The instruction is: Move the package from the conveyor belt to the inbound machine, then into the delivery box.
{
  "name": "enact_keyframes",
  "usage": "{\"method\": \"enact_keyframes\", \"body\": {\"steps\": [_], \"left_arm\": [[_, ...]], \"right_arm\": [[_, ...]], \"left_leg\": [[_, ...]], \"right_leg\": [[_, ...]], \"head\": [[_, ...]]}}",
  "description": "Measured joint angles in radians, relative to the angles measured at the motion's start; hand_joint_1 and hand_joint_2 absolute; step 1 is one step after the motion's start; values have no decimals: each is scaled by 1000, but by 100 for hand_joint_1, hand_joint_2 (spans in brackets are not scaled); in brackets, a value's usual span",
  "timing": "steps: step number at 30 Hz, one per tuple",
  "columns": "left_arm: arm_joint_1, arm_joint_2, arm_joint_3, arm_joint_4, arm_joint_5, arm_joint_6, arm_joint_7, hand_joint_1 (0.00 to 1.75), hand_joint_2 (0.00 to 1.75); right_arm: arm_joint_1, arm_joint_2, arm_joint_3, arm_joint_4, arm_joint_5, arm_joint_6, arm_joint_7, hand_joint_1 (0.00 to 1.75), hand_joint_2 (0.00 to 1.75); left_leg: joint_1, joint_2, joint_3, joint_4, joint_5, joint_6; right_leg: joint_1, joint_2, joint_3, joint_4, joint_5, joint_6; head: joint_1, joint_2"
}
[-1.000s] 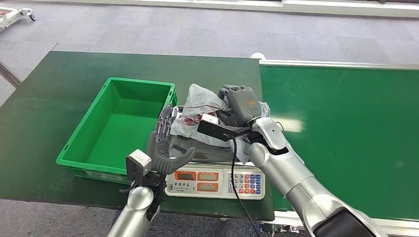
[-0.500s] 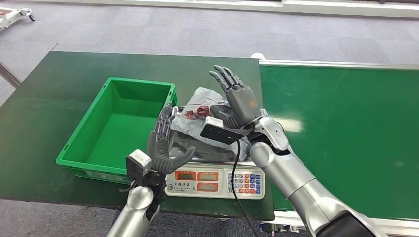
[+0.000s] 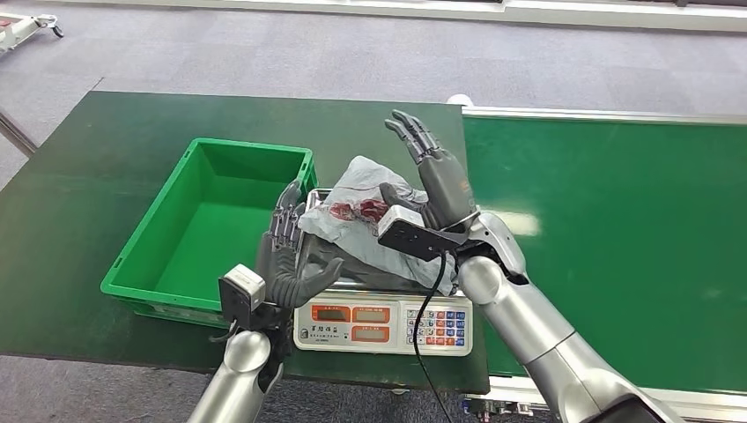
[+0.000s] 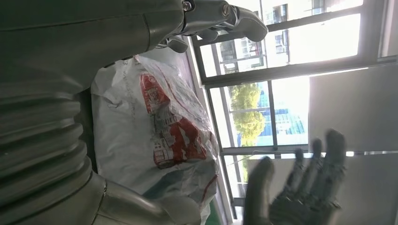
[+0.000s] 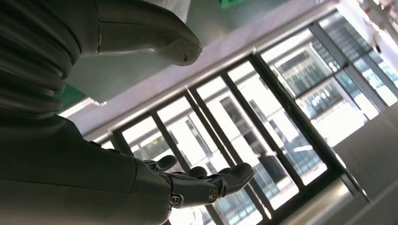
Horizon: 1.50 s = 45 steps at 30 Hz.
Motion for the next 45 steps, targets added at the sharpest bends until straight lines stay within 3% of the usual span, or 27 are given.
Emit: {"method": "enact_keyframes", "body": {"steps": [4,12,18,25,35,45], "left_arm": [[4,1,14,-1,0,3,0,0,175],[21,1,39,-2,-9,6,0,0,175],[25,0,46,-2,-10,7,0,0,175],[44,-17,67,-24,-19,-3,0,0,175],[65,-34,77,-51,-31,-8,0,0,175],[-102,-41,39,106,-173,28,23,0,175]], "right_arm": [[55,-29,-47,-88,-40,-71,-54,0,175],[260,-86,-213,-226,-58,-169,-113,0,175],[315,-98,-282,-248,-62,-219,-133,0,175],[461,-86,-429,-288,-122,-369,-278,0,175],[540,-36,-499,-344,-125,-374,-287,0,175],[537,-18,-500,-319,-272,-374,-287,0,175]], "left_leg": [[0,0,0,0,0,1],[-1,-2,0,0,-2,2],[-1,-2,1,0,-2,1],[-1,-4,0,0,-4,1],[-1,-3,0,0,-4,1],[-2,-3,1,0,-2,3]], "right_leg": [[0,0,0,0,0,0],[-1,-2,1,-1,-1,1],[0,-2,1,-1,-1,1],[-1,-3,2,-1,-2,2],[-1,-3,1,-1,-3,2],[-2,-3,3,-1,-2,3]], "head": [[0,0],[0,0],[0,0],[0,0],[0,0],[0,0]]}}
